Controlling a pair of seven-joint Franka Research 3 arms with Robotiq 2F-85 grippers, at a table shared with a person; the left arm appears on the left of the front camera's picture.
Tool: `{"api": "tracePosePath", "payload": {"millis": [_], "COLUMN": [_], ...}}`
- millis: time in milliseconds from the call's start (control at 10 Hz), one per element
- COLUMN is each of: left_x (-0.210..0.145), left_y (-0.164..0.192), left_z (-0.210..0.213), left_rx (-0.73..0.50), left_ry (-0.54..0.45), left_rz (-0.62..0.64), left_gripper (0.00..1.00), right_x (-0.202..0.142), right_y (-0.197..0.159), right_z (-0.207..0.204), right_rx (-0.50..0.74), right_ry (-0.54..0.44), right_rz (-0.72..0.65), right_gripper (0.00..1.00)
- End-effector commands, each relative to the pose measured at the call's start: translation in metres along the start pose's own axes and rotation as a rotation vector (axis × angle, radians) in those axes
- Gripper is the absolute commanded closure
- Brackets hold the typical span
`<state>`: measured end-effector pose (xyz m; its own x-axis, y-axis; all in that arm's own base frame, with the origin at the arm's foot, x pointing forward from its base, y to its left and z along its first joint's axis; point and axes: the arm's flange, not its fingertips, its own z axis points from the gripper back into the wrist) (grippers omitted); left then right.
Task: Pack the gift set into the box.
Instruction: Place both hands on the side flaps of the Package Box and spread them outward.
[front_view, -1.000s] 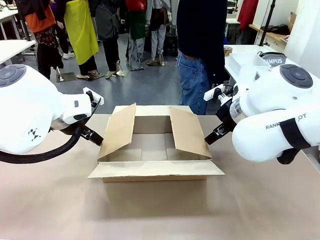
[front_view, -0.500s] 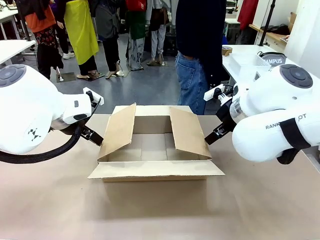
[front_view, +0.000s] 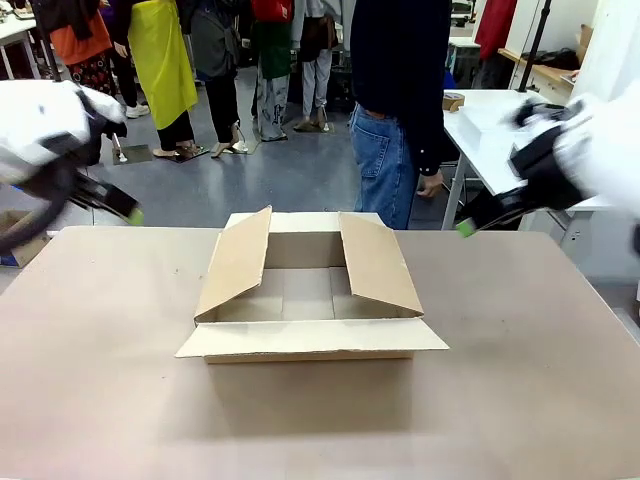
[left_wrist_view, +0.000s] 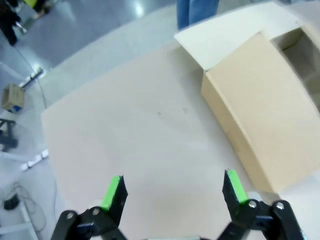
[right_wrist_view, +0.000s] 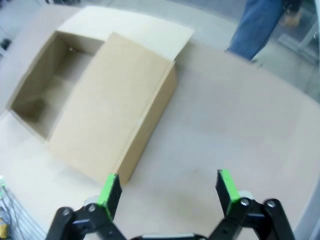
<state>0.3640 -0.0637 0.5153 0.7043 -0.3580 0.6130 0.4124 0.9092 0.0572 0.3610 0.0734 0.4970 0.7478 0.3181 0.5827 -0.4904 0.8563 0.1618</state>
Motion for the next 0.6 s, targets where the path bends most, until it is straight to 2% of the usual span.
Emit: {"api": "tracePosePath", "payload": {"millis": [0,100,200,300,400,500], "left_x": [-0.065,-0.078,-0.098,-0.122,-0.152,-0.179], "left_y": [0.010,0.037,0.077,0.118,0.154,0.181], "left_z": [0.045,0.047,0.042,0.031,0.019,0.008], "left_rx": [-0.235,-0.409,-0.581,-0.710,-0.840,-0.949], "left_ry": [-0.048,-0.017,0.006,0.010,-0.028,-0.132], "left_rz": [-0.019,-0.026,0.013,0.143,0.242,0.384], "left_gripper": [0.00,0.00,0.00,0.00,0.00,0.00], "right_x": [-0.017,-0.032,-0.056,-0.080,-0.106,-0.127], "right_y": [-0.046,-0.075,-0.112,-0.142,-0.171,-0.198], "right_z": [0.049,0.064,0.081,0.089,0.089,0.081], "right_rx": [0.146,0.197,0.249,0.347,0.387,0.432], "right_ry": [0.047,0.050,-0.004,-0.040,-0.112,-0.138], "right_rz": [-0.196,-0.360,-0.546,-0.648,-0.743,-0.836], "right_gripper": [0.00,0.00,0.00,0.00,0.00,0.00]}}
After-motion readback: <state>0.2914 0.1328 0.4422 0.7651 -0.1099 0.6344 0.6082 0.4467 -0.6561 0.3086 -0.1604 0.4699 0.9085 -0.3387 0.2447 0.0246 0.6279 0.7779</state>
